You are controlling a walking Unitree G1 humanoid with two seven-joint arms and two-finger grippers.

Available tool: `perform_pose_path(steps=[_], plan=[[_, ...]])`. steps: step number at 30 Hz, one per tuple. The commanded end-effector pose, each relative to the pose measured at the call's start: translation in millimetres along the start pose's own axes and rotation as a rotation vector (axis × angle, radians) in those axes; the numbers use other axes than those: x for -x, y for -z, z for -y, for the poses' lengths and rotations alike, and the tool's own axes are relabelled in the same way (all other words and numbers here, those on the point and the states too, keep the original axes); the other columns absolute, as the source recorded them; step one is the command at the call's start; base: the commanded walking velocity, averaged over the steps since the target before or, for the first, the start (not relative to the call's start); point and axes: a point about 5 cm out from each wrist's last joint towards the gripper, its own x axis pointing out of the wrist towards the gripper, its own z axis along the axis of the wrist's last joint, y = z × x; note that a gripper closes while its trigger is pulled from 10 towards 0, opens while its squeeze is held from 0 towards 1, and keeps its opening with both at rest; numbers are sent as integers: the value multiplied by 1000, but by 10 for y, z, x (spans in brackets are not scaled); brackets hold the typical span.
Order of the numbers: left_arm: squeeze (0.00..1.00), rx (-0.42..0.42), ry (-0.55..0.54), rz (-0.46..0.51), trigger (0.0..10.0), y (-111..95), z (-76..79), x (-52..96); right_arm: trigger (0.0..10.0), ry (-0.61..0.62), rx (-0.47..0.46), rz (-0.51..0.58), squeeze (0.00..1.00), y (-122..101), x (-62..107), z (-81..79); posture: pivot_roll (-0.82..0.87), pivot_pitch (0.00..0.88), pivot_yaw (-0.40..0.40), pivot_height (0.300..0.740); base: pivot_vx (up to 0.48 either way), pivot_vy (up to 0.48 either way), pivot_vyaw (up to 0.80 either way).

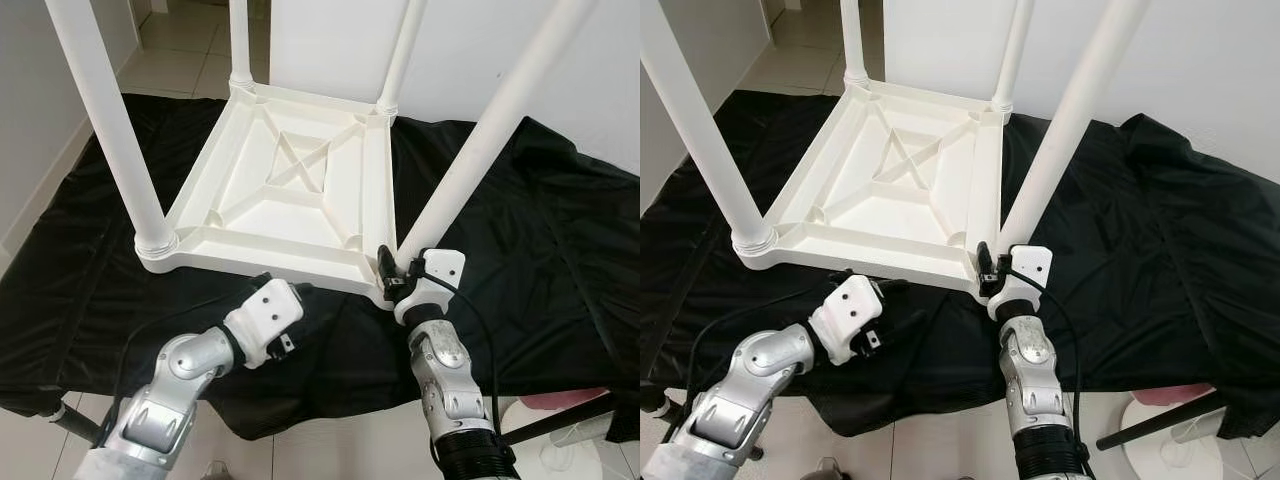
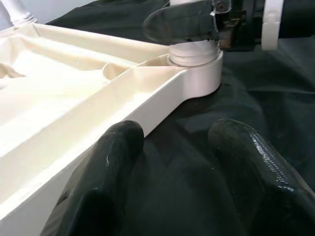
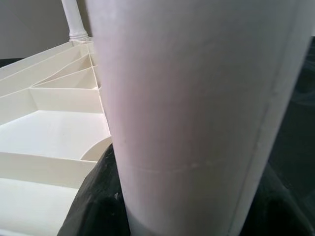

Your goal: Building children table

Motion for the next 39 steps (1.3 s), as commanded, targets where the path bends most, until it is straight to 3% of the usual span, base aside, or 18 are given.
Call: perform_pose_path(steps=[1,2,3,4,6,10,12,13,20,28,32,39], plan=[[0,-5,-44,-10,10000,40,-47,35,10000,54,-53,-9,0,31,90,76,83,52,-67,740,0,0,0],[0,-5,-44,-10,10000,40,-47,35,10000,54,-53,-9,0,31,90,76,83,52,-67,740,0,0,0],[0,-13,-42,-15,10000,49,-58,46,10000,34,-46,-4,847,27,104,60,82,50,-67,740,0,0,0],[0,-18,-39,-17,10000,56,-66,54,10000,19,-48,-2,1000,25,118,47,81,45,-68,740,0,0,0],[0,-25,-35,-20,10000,61,-77,62,10000,3,-38,0,1000,22,127,42,81,45,-68,740,0,0,0],[0,-59,-55,-62,10000,122,-287,190,10000,-25,2,-11,1000,25,148,108,78,41,-72,740,0,0,0],[0,-61,-59,-66,10000,128,-318,210,10000,-30,8,-17,1000,28,145,109,78,41,-72,740,0,0,0],[0,-71,-62,-75,10000,139,-365,237,10000,-34,5,-17,0,28,136,101,79,40,-74,740,0,0,0],[0,-120,-67,-116,10000,200,-508,256,10000,-50,-1,-19,0,38,110,27,85,32,-79,740,0,0,0],[0,-190,-76,-156,10000,283,-708,117,10000,-60,9,-28,0,55,75,-6,82,21,-77,740,0,0,0],[0,-207,-78,-169,10000,293,-744,84,10000,-58,10,-28,0,54,67,-1,81,19,-76,740,0,0,0],[0,-242,24,-236,10000,400,-741,2,10000,-50,22,-35,0,71,55,17,78,13,-71,740,0,0,0]])
